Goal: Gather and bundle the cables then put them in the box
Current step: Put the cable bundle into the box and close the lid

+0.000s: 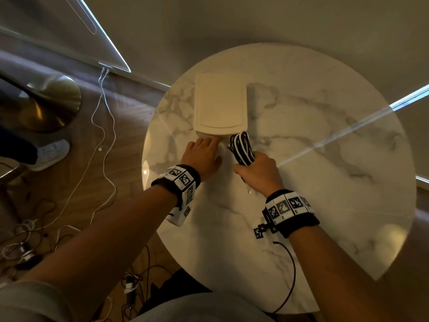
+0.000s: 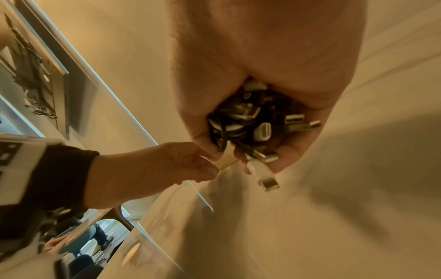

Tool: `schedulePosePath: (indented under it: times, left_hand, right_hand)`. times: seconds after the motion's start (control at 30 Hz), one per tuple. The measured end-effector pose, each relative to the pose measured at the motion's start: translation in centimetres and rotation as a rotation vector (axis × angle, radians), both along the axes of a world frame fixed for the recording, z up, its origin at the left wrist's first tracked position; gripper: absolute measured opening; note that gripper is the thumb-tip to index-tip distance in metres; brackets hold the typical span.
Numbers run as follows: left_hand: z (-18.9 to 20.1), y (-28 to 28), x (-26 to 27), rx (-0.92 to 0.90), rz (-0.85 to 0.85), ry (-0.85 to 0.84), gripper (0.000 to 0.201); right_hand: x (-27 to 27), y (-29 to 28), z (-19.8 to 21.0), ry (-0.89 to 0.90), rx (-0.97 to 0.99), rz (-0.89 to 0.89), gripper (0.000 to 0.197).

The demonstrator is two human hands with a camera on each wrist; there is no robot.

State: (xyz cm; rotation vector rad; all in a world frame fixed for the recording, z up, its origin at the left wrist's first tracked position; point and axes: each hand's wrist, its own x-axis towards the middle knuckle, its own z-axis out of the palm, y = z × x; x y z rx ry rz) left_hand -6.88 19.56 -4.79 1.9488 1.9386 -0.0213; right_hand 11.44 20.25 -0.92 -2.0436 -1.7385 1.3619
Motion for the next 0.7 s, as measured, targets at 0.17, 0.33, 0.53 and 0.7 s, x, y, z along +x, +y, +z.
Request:
schedulePosePath:
  times: [0.17, 0.33, 0.53, 0.7]
  left_hand:
    - [0.9, 0.4, -0.2, 0.049, 0.016, 0.029, 0.043]
    - [1.8, 0.0, -0.3, 0.112, -0.005, 0.040, 0.041]
    - [2.0, -1.8, -0.3, 0.114, -0.019, 0.046, 0.043]
    - [1.8, -3.7, 0.1, 0.107, -0.064, 0.064, 0.042]
  right_hand:
    - [-0.1, 0.0, -0.1, -0.005, -0.005, 0.021, 0.018]
    - [-0.1, -0.1, -0.2, 0.001, -0.009, 0.025, 0.020]
    - [-0.1, -0.4, -0.6, 0.004, -0.008, 0.019, 0.021]
    - [0.2, -1.5, -0.7, 0.011, -0.020, 0.020, 0.019]
